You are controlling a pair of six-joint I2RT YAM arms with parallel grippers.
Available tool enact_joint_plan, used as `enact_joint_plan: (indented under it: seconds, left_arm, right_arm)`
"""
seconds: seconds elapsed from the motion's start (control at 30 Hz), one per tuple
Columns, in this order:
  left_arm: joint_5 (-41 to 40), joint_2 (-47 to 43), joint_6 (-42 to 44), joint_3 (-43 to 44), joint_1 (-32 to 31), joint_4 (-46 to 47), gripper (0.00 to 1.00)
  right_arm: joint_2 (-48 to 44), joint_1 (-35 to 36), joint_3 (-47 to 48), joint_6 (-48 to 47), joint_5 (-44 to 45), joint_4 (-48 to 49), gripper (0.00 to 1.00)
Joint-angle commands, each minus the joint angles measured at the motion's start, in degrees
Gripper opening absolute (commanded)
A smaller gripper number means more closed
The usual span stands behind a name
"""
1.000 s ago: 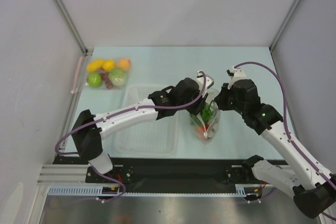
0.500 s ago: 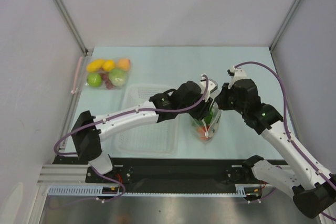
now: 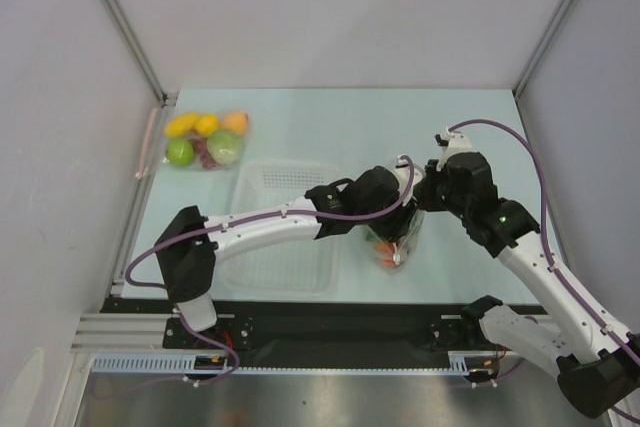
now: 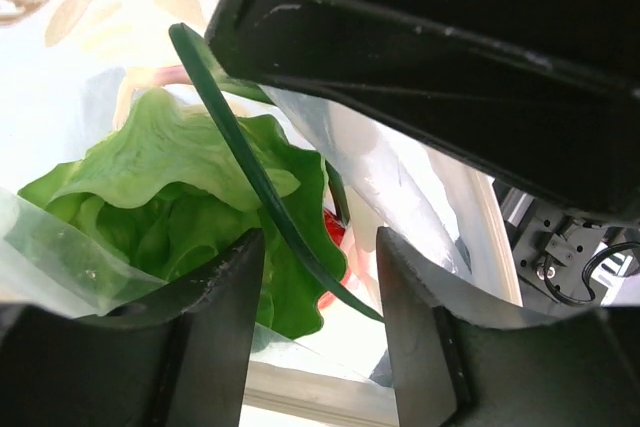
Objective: Open the zip-top bag and remove the fake food
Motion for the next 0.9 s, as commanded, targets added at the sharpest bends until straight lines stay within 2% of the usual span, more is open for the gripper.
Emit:
enact_joint_plan:
  seconds: [0.0, 0.07, 0.1, 0.13, 0.2, 0.23, 0.3, 0.87]
  left_arm:
    - [-0.99, 1.72, -0.05, 2.68, -0.41, 2.02, 0.55]
    - [-0.99, 3.04, 0.13, 3.29, -0.41, 1.85, 0.53]
    - [-0.99, 3.39, 0.22, 3.55, -0.41, 1.67, 0.49]
    - [-0.99, 3.57, 0.22, 3.64, -0.41, 1.5, 0.36]
    - [-0.99, 3.4, 0.31, 3.38, -0.41, 1.67, 0.24]
    - [-2.82, 3.31, 0.57, 3.38, -0.41, 1.76, 0.11]
    - [-3.36, 2.43, 0.83, 3.38, -0.41, 1.59, 0.01]
    - [-5.48, -11.98, 0.75, 2.77, -0.33, -0.08, 0.01]
  right_arm:
    - [-1.22, 0.2, -0.08, 0.44, -1.02, 1.91, 0.0]
    - [-1.31, 0.2, -0.16, 0.44, -1.03, 1.91, 0.0]
    - [-1.31, 0.2, -0.34, 0.53, -1.11, 1.99, 0.0]
    - [-1.49, 0.2, -0.25, 0.45, -1.03, 1.82, 0.0]
    - [-1.84, 0.12, -0.34, 0.36, -0.76, 1.73, 0.0]
    - [-1.93, 0.12, -0.51, 0.36, -0.59, 1.56, 0.0]
    - [-2.19, 0.03, -0.78, 0.36, -0.41, 1.55, 0.0]
    - [-2.28, -0.59, -2.19, 0.18, -0.15, 1.29, 0.0]
